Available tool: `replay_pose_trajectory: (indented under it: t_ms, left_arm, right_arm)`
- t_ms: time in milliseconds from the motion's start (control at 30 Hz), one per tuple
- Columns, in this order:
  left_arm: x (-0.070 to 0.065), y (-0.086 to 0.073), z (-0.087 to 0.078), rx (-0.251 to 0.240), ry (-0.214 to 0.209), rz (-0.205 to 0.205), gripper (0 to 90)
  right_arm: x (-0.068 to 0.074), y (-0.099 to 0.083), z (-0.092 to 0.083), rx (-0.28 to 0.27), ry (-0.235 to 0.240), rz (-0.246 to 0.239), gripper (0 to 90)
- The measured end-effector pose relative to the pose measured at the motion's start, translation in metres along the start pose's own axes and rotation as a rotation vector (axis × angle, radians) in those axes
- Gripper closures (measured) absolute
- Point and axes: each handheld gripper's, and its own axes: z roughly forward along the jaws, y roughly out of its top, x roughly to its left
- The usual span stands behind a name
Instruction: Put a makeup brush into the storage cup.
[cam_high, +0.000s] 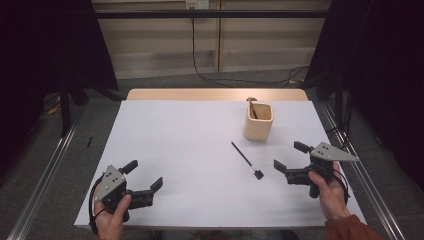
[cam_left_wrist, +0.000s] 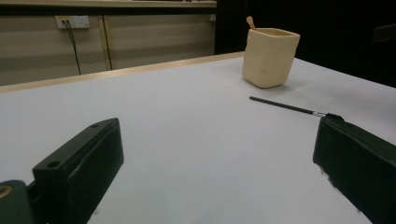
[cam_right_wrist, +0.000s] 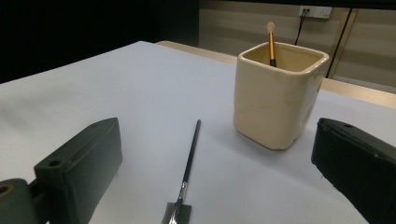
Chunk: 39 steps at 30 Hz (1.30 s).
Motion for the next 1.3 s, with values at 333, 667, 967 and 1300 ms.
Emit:
replay_pose_trajectory:
  t_ms: [333, 667, 967, 1300]
  left_arm:
    - [0.0, 0.0, 0.002, 0.007, -0.01, 0.009, 1.7]
    - [0.001, 0.0, 0.003, 0.011, -0.007, 0.011, 1.6]
    - [0.0, 0.0, 0.004, 0.013, -0.013, 0.009, 1.5]
    - [0.0, -0.001, 0.004, 0.018, -0.015, 0.012, 1.4]
  right_arm:
    - [-0.002, 0.012, 0.024, 0.031, 0.029, -0.013, 0.9]
    - [0.001, 0.021, 0.051, 0.054, 0.057, -0.025, 2.3]
    - [0.001, 0.035, 0.067, 0.072, 0.081, -0.016, 3.2]
    - [0.001, 0.045, 0.082, 0.113, 0.089, -0.044, 3.8]
